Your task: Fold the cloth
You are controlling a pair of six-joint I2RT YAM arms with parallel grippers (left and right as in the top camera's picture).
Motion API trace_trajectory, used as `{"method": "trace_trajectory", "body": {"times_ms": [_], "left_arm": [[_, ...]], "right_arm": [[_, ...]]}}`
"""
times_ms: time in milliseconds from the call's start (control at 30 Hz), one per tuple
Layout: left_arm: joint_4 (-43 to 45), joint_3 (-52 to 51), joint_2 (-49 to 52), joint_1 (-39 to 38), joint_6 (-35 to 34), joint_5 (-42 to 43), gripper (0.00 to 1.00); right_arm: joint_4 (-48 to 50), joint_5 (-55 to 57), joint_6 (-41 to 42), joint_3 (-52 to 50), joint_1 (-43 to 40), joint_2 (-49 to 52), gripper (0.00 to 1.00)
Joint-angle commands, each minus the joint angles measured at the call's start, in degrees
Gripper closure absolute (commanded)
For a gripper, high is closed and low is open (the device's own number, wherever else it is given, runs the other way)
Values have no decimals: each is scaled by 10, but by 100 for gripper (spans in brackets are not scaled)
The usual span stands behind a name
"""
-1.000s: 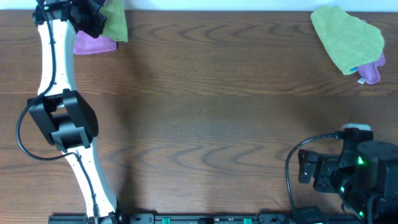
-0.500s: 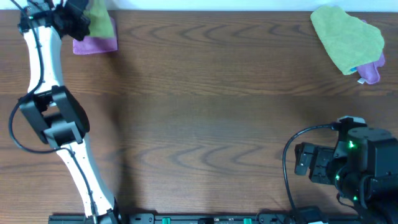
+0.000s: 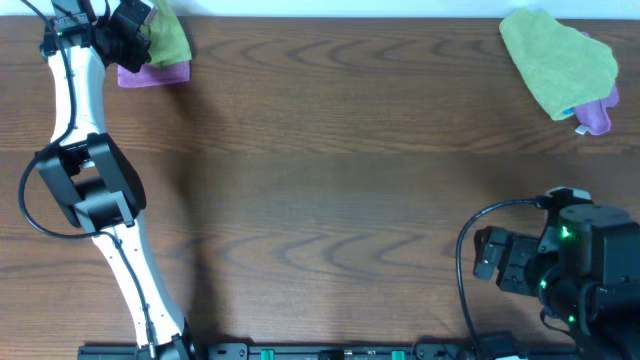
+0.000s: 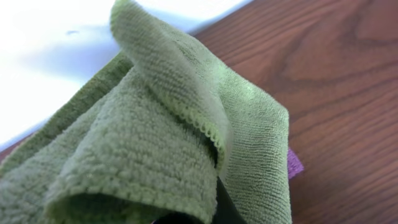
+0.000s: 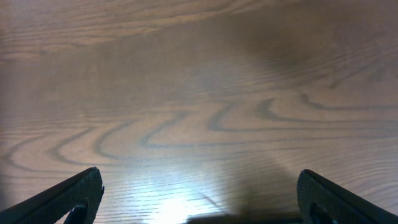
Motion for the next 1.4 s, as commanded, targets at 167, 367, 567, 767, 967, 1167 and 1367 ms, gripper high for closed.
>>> {"method": "trace_trajectory", "body": {"times_ms": [167, 367, 567, 767, 967, 1167, 1367], "left_arm": [[29, 10, 0, 18, -65, -77, 5], [30, 10, 0, 27, -95, -146, 4], [21, 10, 0, 29, -117, -153, 4], [23, 12, -1, 27, -159, -121, 0], [27, 14, -1, 27, -207, -52, 10], [15, 14, -1, 27, -241, -13, 11], [-5, 14, -1, 27, -245, -10, 11]], "right_arm": [[4, -3, 21, -3, -5, 0, 1], [7, -3, 21, -3, -5, 0, 1], [7, -3, 20, -3, -5, 0, 1], [8, -2, 20, -3, -5, 0, 1], [8, -3, 20, -3, -5, 1, 1], [10, -2, 21, -3, -5, 1, 1], [17, -2, 20, -3, -5, 1, 1]]}}
